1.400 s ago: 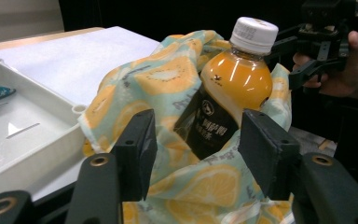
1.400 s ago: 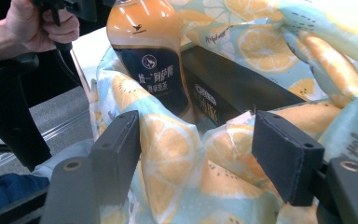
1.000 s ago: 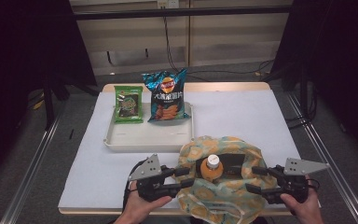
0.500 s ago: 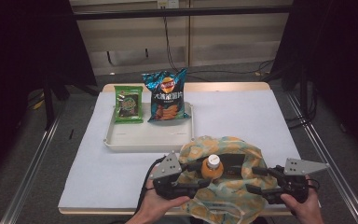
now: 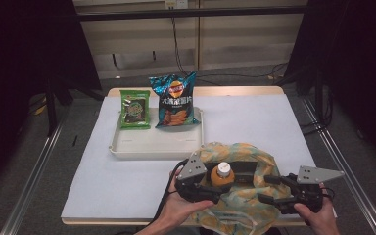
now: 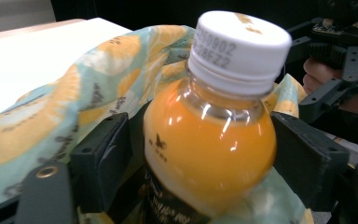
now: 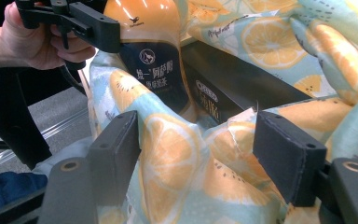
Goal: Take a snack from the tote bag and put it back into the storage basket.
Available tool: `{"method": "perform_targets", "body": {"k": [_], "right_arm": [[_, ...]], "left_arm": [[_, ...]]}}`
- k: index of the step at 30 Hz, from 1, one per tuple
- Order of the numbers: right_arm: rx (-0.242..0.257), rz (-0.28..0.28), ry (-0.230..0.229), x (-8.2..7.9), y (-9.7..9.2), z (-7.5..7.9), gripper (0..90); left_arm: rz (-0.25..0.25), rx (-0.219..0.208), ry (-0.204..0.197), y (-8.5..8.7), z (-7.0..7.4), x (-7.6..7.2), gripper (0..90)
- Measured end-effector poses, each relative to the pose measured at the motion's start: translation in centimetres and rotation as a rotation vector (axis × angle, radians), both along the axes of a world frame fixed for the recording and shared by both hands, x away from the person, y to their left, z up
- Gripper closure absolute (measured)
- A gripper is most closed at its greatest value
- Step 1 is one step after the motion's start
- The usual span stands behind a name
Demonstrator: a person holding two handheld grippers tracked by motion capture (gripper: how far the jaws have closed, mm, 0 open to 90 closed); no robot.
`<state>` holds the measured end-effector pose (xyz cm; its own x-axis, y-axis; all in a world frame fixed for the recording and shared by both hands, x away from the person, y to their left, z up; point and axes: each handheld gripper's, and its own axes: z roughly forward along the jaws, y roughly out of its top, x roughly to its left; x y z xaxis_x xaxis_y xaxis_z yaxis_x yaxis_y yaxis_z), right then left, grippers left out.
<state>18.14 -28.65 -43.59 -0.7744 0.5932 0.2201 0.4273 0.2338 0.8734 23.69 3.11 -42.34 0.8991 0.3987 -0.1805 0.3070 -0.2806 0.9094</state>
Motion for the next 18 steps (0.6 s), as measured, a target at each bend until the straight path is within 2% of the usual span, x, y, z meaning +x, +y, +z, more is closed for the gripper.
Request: {"method": "perform_targets", "body": {"k": [3, 7, 11, 18], "right_arm": [[0.001, 0.002, -0.002, 0.1, 0.0, -0.1, 31.5], [-0.004, 0.004, 0.002, 0.1, 0.1, -0.1, 31.5], [-0.001, 0.005, 0.006, 0.1, 0.0, -0.1, 31.6], [-0.003, 0.005, 0.005, 0.1, 0.1, -0.1, 31.7]], "left_arm": [[0.004, -0.009, 0.004, -0.4, -0.1, 0.0, 22.3], [0.014, 0.012, 0.006, -1.1, -0.7, 0.1, 21.4], [0.019, 0.020, -0.012, -1.2, -1.1, -0.1, 28.4], [-0.020, 0.026, 0.005, -0.9, -0.9, 0.2, 30.4]]}}
